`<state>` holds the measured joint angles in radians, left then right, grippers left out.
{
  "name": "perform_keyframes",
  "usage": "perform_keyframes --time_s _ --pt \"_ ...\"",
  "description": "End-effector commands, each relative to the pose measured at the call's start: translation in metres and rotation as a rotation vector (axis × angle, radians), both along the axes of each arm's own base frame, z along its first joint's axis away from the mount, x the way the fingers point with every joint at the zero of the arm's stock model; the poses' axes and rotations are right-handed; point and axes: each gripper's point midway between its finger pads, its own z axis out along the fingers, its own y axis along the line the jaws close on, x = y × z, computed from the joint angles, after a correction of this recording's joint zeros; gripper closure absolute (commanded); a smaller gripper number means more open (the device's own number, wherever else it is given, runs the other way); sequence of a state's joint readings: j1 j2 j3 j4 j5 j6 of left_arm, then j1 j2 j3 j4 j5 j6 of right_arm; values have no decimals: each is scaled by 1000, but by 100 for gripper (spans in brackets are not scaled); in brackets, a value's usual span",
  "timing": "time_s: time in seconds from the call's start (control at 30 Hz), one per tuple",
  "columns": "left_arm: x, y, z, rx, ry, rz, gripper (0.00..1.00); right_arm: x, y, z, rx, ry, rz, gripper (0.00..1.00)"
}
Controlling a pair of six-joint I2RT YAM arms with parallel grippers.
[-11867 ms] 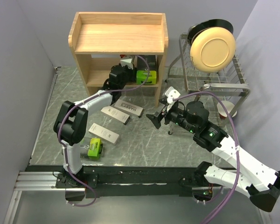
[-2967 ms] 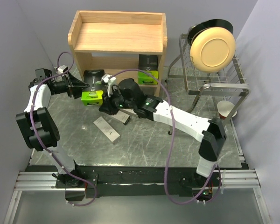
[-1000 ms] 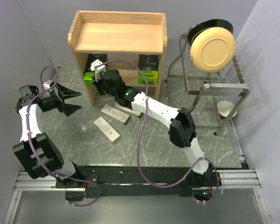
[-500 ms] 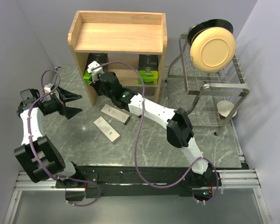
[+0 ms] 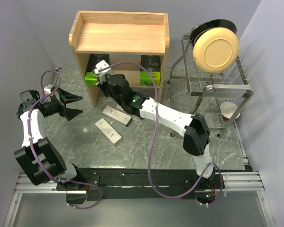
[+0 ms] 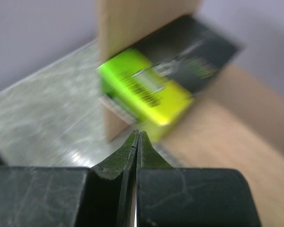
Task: Place and organize the shaving razors onto the shelf
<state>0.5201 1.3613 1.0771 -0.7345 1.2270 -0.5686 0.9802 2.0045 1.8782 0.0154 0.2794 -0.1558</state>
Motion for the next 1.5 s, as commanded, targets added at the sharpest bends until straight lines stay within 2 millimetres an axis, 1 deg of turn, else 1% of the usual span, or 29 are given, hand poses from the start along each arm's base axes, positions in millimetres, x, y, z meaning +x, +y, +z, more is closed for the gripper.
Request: perform_keyframes --time_s 0.0,0.03,0.1,0.13,0.17,0.33,0.37,0.4,0.47,0.5,0.53,0.6,0.63,0.83,1.0,1.03,1.07,1.1,1.13,1.17,1.2,1.23,1.27,1.3,1.33,1.37,1.4,1.43,1.47 --pt "2 2 5 27 -59 2 1 22 -39 48 30 -182 -201 100" --pt "2 2 5 25 -58 5 0 26 -42 50 10 -217 -227 100" --pt "2 2 5 26 -59 5 0 32 -39 41 -16 -236 -245 100" --pt "2 2 6 27 -59 4 1 34 -39 43 -30 -261 -252 100" --pt "2 2 7 29 -63 4 0 37 -37 37 -47 -266 -255 100" --pt "2 4 8 31 -67 6 0 45 -34 34 -76 -310 -281 100" --pt "2 4 8 30 -64 9 1 47 -32 29 -86 -311 -282 100" --pt "1 3 7 28 -60 9 1 49 -31 33 -78 -320 -284 100" --pt "1 3 7 27 -63 10 1 52 -27 27 -90 -316 -279 100" --pt "0 3 5 23 -58 11 1 53 -25 31 -80 -317 -274 100" --pt "-1 3 4 22 -57 13 1 55 -22 24 -90 -304 -266 100" --pt "-2 2 3 16 -51 13 0 57 -19 25 -81 -301 -262 100" --pt "-3 3 3 17 -53 17 1 59 -16 19 -87 -290 -257 100" --pt "-8 2 1 16 -50 23 1 65 -7 12 -82 -294 -245 100" --pt "-10 4 -8 47 -26 52 0 70 -10 21 -64 -323 -279 100" --pt "-10 5 -11 60 -17 63 0 70 -14 29 -53 -333 -289 100" --pt "-9 7 -13 70 -8 73 0 68 -16 33 -46 -336 -292 100" --pt "-7 9 -16 78 3 82 1 66 -18 31 -54 -333 -293 100" --pt "-4 12 -20 100 20 98 0 62 -26 47 -33 -345 -304 100" --pt "0 14 -16 108 7 102 0 58 -30 51 -31 -349 -310 100" --pt "5 16 -17 104 5 104 1 55 -34 45 -47 -341 -314 100" --pt "10 17 -14 92 14 113 3 47 -42 64 -16 -355 -321 100" --pt "20 21 -6 104 -36 115 10 43 -45 67 -10 -356 -323 100" --pt "26 23 -5 91 -41 120 30 40 -49 62 -21 -348 -325 99" --pt "32 22 -1 64 -31 130 46 30 -53 74 8 -347 -323 96" --pt "42 25 5 82 -97 132 64 24 -54 69 -3 -336 -311 95" --pt "48 24 5 76 -97 134 93 18 -53 68 -5 -323 -295 95" --pt "53 24 7 62 -94 145 99 5 -51 71 -14 -313 -260 96" --pt "60 23 13 73 -141 139 99 -2 -48 59 -41 -294 -238 96"
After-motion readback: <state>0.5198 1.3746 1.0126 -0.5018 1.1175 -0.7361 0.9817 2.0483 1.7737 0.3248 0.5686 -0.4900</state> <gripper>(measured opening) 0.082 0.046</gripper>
